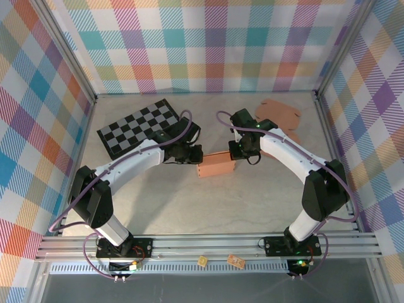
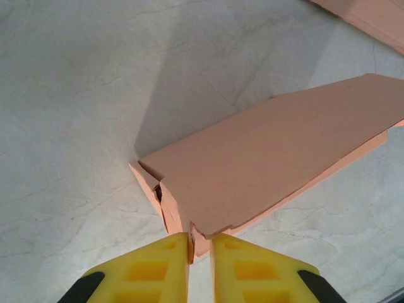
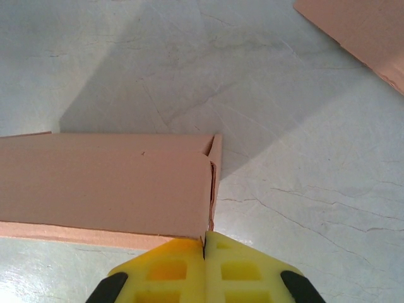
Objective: Fold the paper box
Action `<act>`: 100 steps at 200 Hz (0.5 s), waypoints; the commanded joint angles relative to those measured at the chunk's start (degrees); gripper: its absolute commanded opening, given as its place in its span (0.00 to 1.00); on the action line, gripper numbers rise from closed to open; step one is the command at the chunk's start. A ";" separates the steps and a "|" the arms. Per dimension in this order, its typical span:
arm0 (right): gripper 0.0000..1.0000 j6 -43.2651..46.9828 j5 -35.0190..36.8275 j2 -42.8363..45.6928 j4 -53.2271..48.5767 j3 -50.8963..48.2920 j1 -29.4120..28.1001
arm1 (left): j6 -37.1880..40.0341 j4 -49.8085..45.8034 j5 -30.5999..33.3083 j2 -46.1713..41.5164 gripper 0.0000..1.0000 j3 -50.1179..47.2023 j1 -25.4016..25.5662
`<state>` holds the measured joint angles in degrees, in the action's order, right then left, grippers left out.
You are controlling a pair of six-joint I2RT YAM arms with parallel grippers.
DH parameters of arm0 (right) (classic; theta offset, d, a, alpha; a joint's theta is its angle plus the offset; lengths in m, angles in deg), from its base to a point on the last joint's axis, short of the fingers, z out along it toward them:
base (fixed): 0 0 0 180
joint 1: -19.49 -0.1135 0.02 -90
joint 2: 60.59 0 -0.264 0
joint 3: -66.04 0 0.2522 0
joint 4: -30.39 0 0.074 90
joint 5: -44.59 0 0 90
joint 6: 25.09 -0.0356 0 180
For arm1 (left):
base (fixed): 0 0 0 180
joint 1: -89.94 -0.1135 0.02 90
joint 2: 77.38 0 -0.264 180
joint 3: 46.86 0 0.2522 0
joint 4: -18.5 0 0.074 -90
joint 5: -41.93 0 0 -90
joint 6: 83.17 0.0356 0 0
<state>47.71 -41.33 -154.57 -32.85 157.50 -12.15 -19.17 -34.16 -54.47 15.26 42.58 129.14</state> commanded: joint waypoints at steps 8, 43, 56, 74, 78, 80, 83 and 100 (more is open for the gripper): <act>0.00 -0.99 -0.41 -1.01 -3.32 2.18 -0.27 | -2.83 -1.72 -2.51 1.49 0.16 1.76 0.26; 0.00 -1.48 0.05 -1.24 -4.36 3.29 -0.27 | -3.69 -3.05 -2.88 1.98 0.16 3.12 0.17; 0.00 -1.69 -0.03 -1.64 -5.29 4.23 -0.18 | -3.79 -3.88 -3.26 2.49 0.16 3.74 0.17; 0.00 -1.71 -0.60 -2.48 -6.65 5.78 -0.09 | -4.23 -4.23 -3.55 2.63 0.17 3.90 0.19; 0.00 -1.73 -0.61 -2.52 -6.82 6.00 -0.09 | -4.30 -4.38 -3.47 2.63 0.17 3.90 0.16; 0.00 -1.67 -0.68 -2.59 -6.92 6.14 -0.02 | -4.34 -4.47 -3.48 2.63 0.17 3.87 0.17; 0.00 -1.70 -0.71 -2.66 -7.01 6.26 -0.01 | -4.33 -4.58 -3.51 2.63 0.17 3.91 0.17; 0.00 -1.79 -0.99 -3.30 -7.98 7.02 0.33 | -4.33 -5.98 -3.28 2.81 0.19 4.30 0.11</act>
<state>46.86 -41.14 -156.78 -38.11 162.04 -12.04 -22.40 -37.20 -56.24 17.29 44.83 129.14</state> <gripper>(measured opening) 0.055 0.181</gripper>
